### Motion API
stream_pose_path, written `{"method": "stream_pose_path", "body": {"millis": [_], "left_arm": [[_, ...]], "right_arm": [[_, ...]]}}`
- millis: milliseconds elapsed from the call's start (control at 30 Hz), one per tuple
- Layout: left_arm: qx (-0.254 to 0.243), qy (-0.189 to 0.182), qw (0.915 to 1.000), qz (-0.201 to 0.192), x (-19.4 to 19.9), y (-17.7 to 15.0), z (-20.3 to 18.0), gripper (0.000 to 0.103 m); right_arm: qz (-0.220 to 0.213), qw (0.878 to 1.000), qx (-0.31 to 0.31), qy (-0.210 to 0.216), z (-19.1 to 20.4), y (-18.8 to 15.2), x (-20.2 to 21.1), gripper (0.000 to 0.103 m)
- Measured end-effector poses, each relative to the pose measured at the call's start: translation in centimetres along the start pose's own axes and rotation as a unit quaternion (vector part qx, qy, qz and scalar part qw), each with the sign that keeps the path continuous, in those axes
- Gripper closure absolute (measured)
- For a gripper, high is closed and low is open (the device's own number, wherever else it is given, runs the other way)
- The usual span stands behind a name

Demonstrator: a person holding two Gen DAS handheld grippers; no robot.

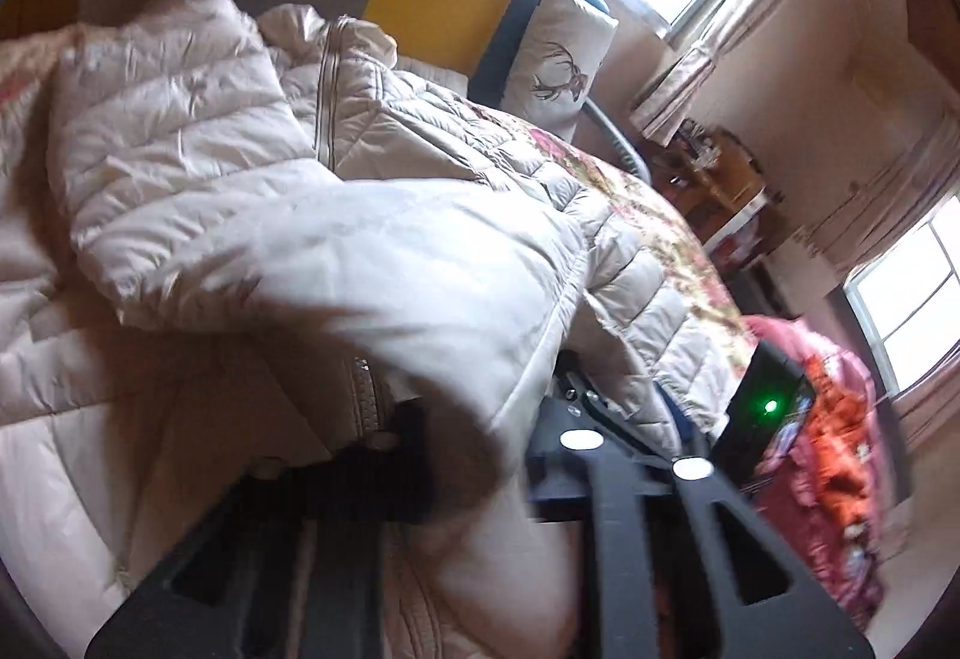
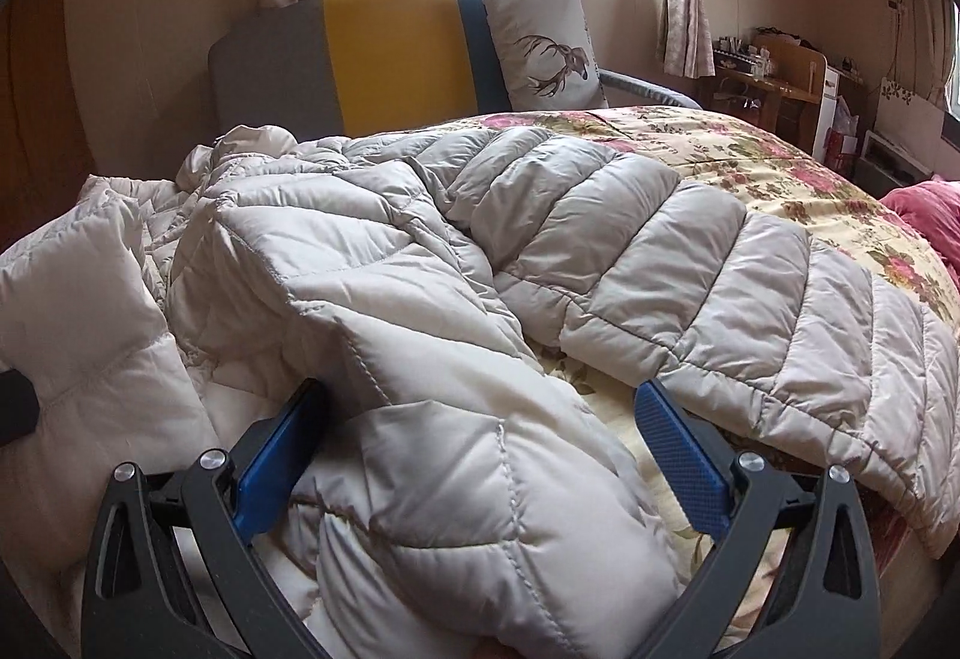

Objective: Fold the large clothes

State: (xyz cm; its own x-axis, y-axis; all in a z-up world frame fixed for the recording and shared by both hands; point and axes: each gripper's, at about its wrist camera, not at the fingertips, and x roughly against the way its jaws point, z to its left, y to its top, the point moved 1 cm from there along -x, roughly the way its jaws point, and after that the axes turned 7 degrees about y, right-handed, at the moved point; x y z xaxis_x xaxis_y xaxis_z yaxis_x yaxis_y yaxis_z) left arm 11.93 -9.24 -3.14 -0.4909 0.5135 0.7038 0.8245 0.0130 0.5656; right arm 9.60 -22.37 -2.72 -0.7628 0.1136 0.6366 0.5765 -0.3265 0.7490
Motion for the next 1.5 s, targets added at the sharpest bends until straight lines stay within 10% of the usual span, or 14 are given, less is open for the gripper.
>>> {"method": "stream_pose_path", "body": {"millis": [333,667,867,1000,1100,1167,1267,1333,1400,1500], "left_arm": [[0.041,0.046,0.9840,-0.167,12.3,5.0,7.1,0.095],[0.157,0.184,0.9308,-0.274,20.6,7.3,22.2,0.095],[0.200,0.276,0.8934,-0.292,22.6,7.0,29.8,0.095],[0.224,0.317,0.8831,-0.264,22.0,6.8,34.6,0.095],[0.269,0.313,0.8856,-0.213,20.7,6.2,38.0,0.069],[0.314,0.288,0.8805,-0.209,20.8,4.8,39.0,0.031],[0.368,0.295,0.8420,-0.261,22.4,1.9,39.3,0.004],[0.386,0.295,0.8265,-0.284,23.7,0.5,39.4,0.004],[0.380,0.283,0.8354,-0.278,24.3,-0.1,39.0,0.004],[0.307,0.259,0.8768,-0.264,24.3,-0.5,35.7,0.004]], "right_arm": [[-0.005,1.000,-0.001,0.003,0.1,-0.1,0.1,0.002],[-0.008,1.000,0.001,0.000,0.0,-0.1,0.2,0.002],[-0.007,1.000,0.001,-0.001,0.0,-0.1,0.2,0.002],[-0.007,1.000,0.006,-0.003,0.1,-0.1,0.0,0.002],[-0.006,1.000,0.007,-0.003,0.1,-0.1,0.0,0.002],[-0.002,1.000,0.005,0.001,0.0,0.0,-0.2,0.002],[0.021,1.000,-0.004,0.020,-0.4,0.3,-0.7,0.002],[0.045,0.998,-0.015,0.046,-1.0,0.6,-1.0,0.002],[0.060,0.996,-0.019,0.071,-1.6,1.1,-0.5,0.002],[0.047,0.996,-0.010,0.073,-2.3,1.4,1.1,0.002]]}}
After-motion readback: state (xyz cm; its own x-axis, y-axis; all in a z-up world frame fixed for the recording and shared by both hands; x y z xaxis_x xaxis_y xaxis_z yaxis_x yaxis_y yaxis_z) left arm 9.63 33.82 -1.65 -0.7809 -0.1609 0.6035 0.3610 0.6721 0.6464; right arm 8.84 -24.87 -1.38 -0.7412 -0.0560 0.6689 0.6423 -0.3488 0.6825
